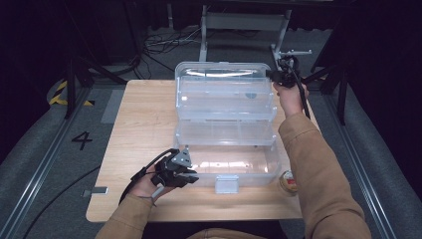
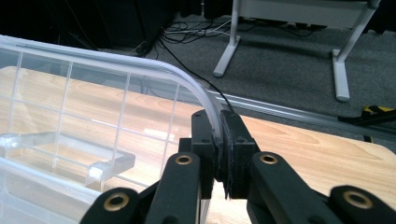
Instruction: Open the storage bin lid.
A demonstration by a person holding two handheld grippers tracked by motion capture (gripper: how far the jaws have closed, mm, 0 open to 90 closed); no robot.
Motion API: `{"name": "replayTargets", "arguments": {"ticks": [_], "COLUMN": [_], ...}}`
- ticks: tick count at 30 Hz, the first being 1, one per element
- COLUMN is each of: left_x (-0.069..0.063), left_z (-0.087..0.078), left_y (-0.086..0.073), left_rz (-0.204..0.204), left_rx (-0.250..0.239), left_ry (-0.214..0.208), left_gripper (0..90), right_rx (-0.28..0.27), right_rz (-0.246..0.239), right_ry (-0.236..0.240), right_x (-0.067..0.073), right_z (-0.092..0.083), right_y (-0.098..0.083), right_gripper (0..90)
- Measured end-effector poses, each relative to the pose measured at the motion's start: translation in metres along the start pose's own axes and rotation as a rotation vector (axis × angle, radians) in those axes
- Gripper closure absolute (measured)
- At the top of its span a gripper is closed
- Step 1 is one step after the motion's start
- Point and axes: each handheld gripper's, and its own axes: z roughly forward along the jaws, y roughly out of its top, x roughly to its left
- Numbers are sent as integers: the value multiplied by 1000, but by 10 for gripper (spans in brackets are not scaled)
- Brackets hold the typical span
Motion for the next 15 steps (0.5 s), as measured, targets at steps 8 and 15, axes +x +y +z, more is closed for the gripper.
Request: {"name": "replayTargets", "arguments": {"ticks": [8,15], "left_x": [0,0], "left_z": [0,0], "left_y": [0,0], "left_rz": [3,4], "left_rx": [-2,-4], "left_ry": [-2,-4], "left_gripper": [767,768], "right_rx": [25,40], "right_rz": [15,25], "right_ry": [11,19], "right_x": [-4,-7], "right_z": [8,16], "right_y": [-1,-3], "right_gripper": [857,856]}}
